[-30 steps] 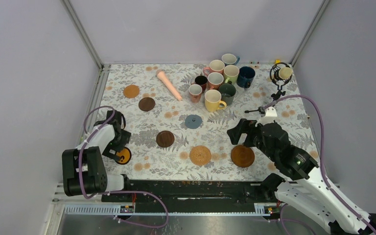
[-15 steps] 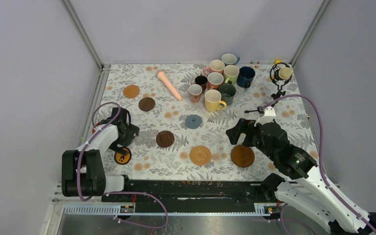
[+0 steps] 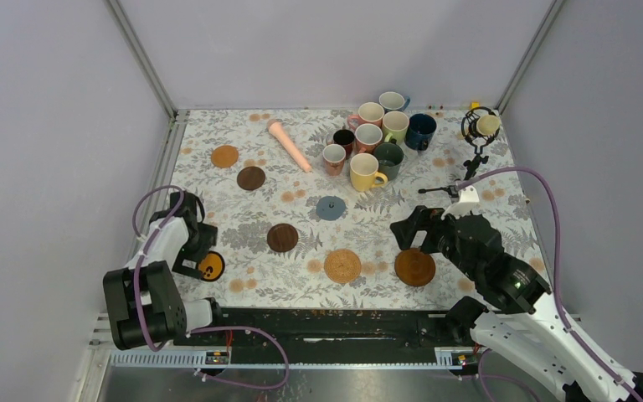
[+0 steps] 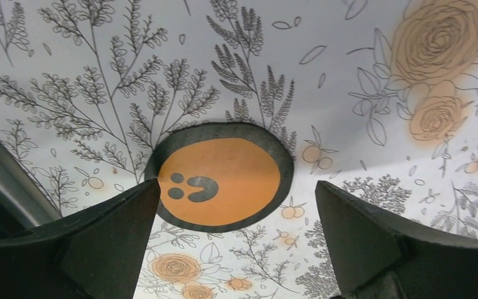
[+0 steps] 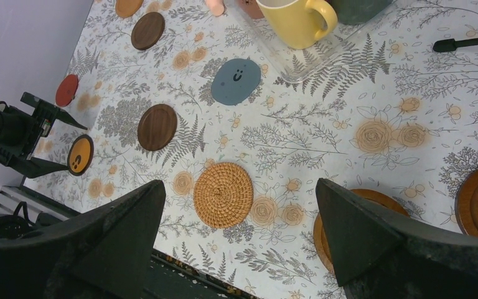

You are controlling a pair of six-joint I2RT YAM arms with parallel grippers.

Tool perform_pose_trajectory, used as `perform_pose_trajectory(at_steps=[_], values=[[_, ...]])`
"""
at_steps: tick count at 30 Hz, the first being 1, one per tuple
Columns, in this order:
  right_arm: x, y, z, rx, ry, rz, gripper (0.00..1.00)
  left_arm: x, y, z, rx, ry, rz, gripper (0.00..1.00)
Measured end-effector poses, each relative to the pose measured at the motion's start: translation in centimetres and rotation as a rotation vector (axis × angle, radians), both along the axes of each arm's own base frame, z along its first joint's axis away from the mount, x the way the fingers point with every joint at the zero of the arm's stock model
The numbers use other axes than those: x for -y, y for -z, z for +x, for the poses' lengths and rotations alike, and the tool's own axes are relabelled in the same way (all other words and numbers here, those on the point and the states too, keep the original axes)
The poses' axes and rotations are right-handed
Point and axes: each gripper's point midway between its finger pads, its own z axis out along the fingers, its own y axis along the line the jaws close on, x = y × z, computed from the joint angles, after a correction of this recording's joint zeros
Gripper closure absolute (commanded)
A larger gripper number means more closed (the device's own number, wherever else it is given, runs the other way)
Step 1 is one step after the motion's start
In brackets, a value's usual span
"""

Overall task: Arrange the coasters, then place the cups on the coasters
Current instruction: Move the coaster to the center of the board.

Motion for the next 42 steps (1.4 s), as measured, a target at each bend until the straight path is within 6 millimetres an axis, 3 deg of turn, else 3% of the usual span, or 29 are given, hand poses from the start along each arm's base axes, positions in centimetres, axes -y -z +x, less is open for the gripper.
perform_pose_trajectory(at_steps=[6, 26, 33, 42], values=[[0.1, 0.1, 0.0, 0.009, -0.006, -0.018, 0.01, 0.1, 1.1, -1.1, -0.059, 0.015, -0.005, 0.01], [0.0, 1.3, 1.0, 0.003, -0.001, -0.085, 0.00, 1.2, 1.2, 0.1, -0.064, 0.126, -0.028, 0.13], [-0.1, 1.4, 1.3, 0.006, -0.002, -0.093, 0.01, 2.4, 1.2, 1.3, -0.063, 0.194, -0.028, 0.12], [-0.1, 1.6, 1.3, 0.006, -0.005, -0.101, 0.01, 2.1, 0.7, 1.4, -0.046, 0.157, -0.013, 0.05]])
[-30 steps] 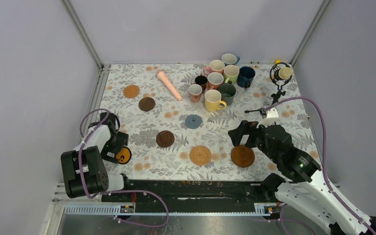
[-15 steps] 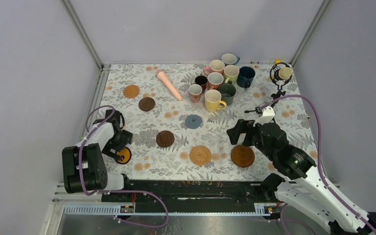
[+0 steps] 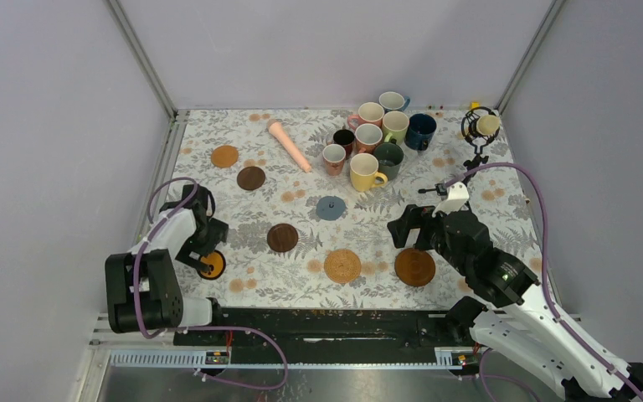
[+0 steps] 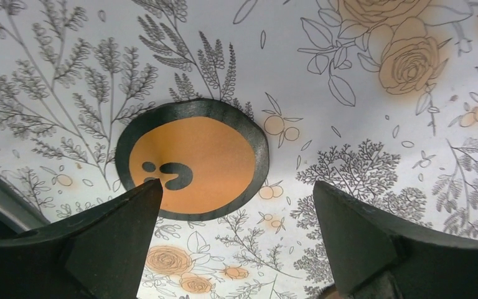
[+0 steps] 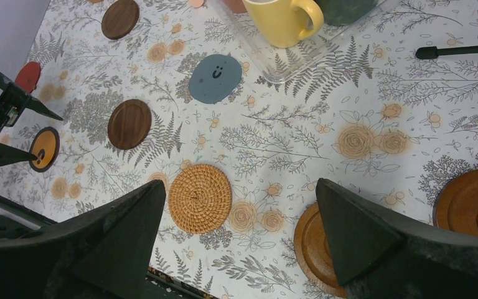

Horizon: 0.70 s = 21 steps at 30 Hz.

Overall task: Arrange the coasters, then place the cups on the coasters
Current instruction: Move the coaster to the center of the board.

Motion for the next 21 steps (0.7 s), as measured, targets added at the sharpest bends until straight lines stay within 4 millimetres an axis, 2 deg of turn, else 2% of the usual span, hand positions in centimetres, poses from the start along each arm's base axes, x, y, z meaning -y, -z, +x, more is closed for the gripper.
perform_pose_trajectory(at_steps=[5, 14, 21], values=[[0.1, 0.5, -0.1, 0.004, -0.001, 0.002, 0.00, -0.7, -1.3, -0.7, 0.023, -0.025, 0.017, 0.03], [0.7, 0.4, -0.1, 0.035, 0.002, -0.016, 0.01, -1.2, -0.2, -3.1, -0.099, -0.054, 0.010, 0.03], [0.9, 0.4, -0.1, 0.046, 0.007, -0.027, 0.01, -1.3, 0.3, -2.4, -0.058, -0.056, -0.029, 0.06]])
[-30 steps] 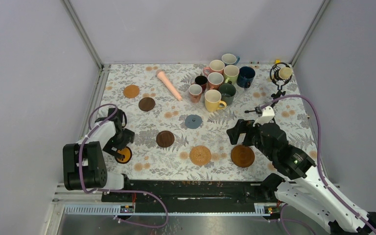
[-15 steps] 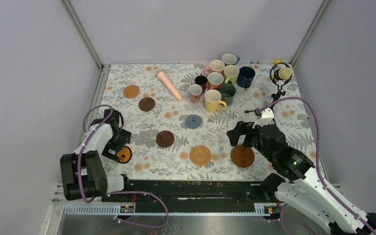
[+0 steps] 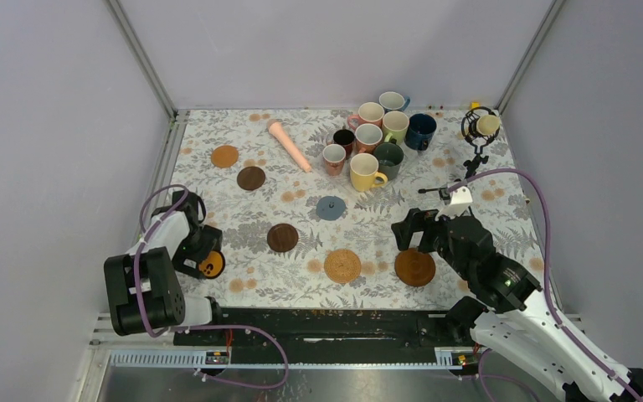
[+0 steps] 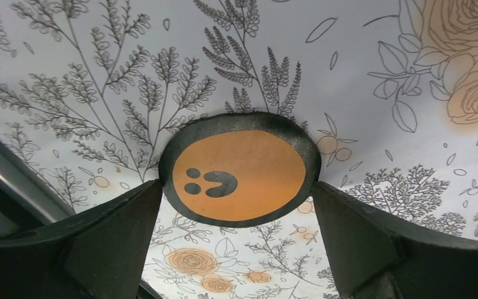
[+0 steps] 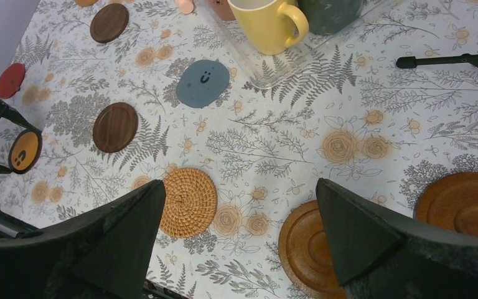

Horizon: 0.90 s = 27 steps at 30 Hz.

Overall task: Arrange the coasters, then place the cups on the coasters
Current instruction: Move the coaster to the center of the board.

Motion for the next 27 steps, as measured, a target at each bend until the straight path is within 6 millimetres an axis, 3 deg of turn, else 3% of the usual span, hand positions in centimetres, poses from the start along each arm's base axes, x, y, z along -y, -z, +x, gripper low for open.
perform_pose_trajectory(at_steps=[15, 27], values=[[0.1, 1.1, 0.5, -0.017, 0.014, -0.045, 0.01, 0.8, 0.3, 0.7, 0.024, 0.083, -0.030, 0.09], [0.2, 1.4, 0.5, -0.017, 0.011, -0.054, 0.01, 3.1, 0.2, 1.7, 0.032, 0.206, -0.026, 0.07]])
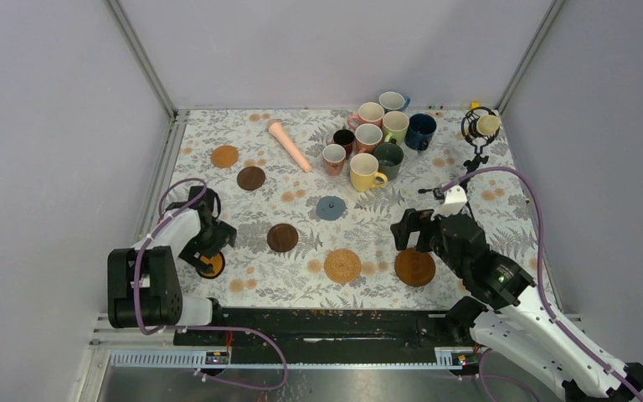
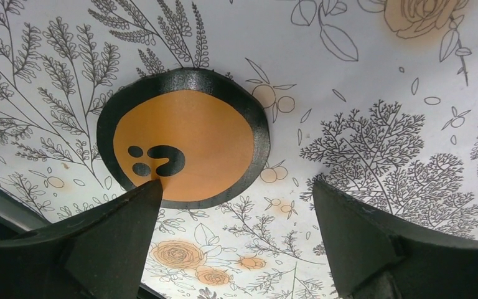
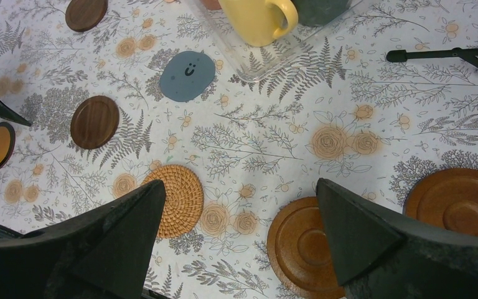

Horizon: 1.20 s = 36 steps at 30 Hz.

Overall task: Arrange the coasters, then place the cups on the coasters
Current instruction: Move the coaster to the center of the board.

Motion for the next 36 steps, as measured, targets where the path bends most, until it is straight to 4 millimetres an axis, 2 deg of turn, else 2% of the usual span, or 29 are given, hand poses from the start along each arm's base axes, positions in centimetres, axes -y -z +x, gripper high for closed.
perform_pose_trajectory(at_steps=[5, 9, 16, 29, 32, 36], values=[[0.0, -0.1, 0.0, 0.006, -0.002, -0.001, 0.01, -1.2, -0.2, -0.3, 0.013, -0.082, -0.010, 0.04], [0.2, -0.4, -0.1, 0.018, -0.005, -0.003, 0.00, -2.9, -0.1, -1.8, -0.018, -0.154, 0.000, 0.03], [0.2, -0.2, 0.0, 0.023, -0.011, -0.016, 0.00, -3.5, -0.2, -3.2, -0.059, -0.175, 0.013, 0.04], [0.2, 0.1, 0.1, 0.028, -0.016, -0.027, 0.01, -4.3, -0.5, -3.5, -0.072, -0.166, 0.044, 0.02], [0.2, 0.0, 0.1, 0.032, -0.017, -0.025, 0.01, -4.8, -0.7, -3.7, -0.082, -0.172, 0.068, 0.05], [0.1, 0.0, 0.1, 0.032, -0.017, -0.024, 0.01, -5.3, -1.4, -3.8, -0.061, -0.193, 0.090, 0.16]])
